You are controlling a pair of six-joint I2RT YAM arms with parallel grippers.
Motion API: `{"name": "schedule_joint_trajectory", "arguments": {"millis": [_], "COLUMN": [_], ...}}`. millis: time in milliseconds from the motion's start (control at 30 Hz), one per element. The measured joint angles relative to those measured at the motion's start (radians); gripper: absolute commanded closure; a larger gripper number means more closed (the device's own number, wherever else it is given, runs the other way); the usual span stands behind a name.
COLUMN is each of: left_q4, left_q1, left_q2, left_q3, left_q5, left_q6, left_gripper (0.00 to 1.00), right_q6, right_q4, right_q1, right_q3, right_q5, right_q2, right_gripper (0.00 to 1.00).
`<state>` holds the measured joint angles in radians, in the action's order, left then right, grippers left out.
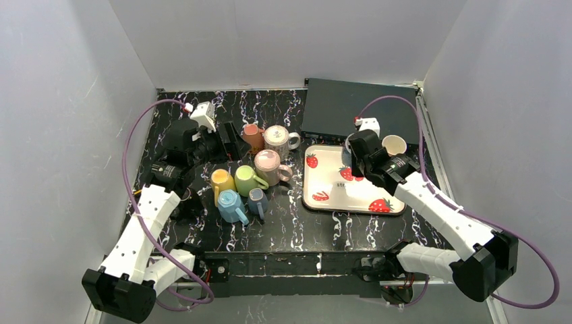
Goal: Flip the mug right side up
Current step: Place the cup on the tray.
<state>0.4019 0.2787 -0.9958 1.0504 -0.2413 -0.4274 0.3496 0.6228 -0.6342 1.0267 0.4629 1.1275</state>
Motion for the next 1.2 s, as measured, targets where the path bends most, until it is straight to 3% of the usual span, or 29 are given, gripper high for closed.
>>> {"name": "schedule_joint_trajectory", "arguments": {"millis": [367,633,900,1200], "left_q4": [-0.034,-0.029,-0.023,-0.01], "left_q1": [0.0,0.0,0.0,0.0], "left_q2": [-0.007,-0.011,-0.013,-0.013], "left_q3": [-0.054,-0.054,-0.054,-0.054], "left_q5": [0.018,0.032,0.048,0.058], "left_q6": [-0.001,0.008,0.019,0.024], "left_gripper": [0.03,0.04,0.04,0.04], "right_q6": [0.246,0.475,0.621,0.66], "right_q4": [0.182,0.267,0.257,0.178], "right_q1": [0.034,0.1,0.206,0.294], "right_q3": [-0.091,-0.097,-0.105,-0.105], "right_q5": [0.13,0.255,0.274,0.232], "right_q2": [-0.051,0.011,0.101,0.219], "right_gripper": [0.99,0.99,0.99,0.99]}}
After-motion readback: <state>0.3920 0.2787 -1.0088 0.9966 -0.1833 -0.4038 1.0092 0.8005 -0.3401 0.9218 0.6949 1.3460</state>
